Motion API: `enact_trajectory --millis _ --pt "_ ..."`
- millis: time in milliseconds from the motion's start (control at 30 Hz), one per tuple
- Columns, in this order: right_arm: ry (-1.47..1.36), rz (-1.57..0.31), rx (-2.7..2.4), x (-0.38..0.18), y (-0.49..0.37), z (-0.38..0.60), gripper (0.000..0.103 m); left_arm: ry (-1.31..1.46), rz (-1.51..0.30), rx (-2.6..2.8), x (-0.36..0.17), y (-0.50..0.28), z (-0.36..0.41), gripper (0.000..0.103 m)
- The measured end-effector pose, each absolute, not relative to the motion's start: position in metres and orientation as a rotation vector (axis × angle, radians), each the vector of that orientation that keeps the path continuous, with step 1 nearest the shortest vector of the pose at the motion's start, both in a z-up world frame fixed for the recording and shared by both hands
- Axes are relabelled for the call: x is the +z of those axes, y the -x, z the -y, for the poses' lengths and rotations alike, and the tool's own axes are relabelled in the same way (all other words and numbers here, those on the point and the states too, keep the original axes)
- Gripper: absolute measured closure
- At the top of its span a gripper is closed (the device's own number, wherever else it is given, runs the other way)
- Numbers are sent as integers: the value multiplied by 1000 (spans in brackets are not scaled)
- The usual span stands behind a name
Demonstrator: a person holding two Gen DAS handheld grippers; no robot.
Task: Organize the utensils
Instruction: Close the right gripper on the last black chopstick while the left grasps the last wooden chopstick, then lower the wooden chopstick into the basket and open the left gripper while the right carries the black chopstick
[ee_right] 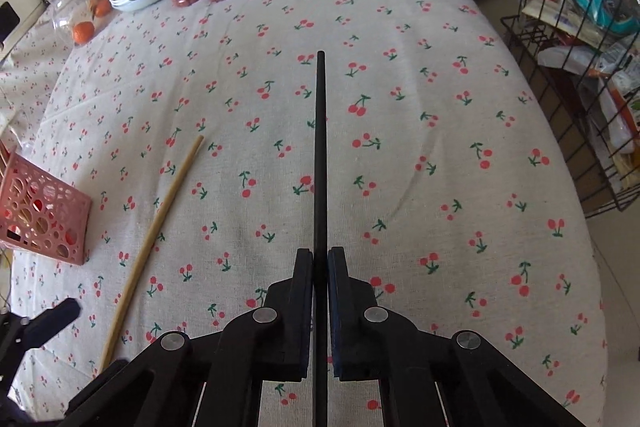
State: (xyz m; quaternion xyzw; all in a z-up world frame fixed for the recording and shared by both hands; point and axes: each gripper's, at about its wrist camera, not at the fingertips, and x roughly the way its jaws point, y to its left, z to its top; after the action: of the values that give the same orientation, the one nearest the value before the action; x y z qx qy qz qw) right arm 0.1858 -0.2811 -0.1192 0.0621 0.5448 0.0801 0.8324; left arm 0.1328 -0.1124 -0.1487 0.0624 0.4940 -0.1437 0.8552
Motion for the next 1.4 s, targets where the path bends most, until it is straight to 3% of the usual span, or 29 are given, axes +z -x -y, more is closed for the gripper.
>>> enact_trajectory --millis 100,367,533,733,1033,1400 --pt "-160 -1150 189 -114 -187 288 98 -101 -1055 -255 -159 -160 120 77" --pt "-235 -1140 215 -108 -190 298 98 -117 -1093 -204 -170 -197 134 84" --pt "-255 -1139 196 -109 -189 301 98 -133 -1120 -200 -169 -200 135 96" --pt "-291 -1117 187 -102 -180 303 98 -155 -1078 -254 -155 -170 138 97" --pt "-228 -1012 144 -70 -155 285 98 -200 -918 -400 -91 -93 133 97" --pt "-165 -838 124 -25 -118 263 98 -36 -658 -418 -7 -33 69 97"
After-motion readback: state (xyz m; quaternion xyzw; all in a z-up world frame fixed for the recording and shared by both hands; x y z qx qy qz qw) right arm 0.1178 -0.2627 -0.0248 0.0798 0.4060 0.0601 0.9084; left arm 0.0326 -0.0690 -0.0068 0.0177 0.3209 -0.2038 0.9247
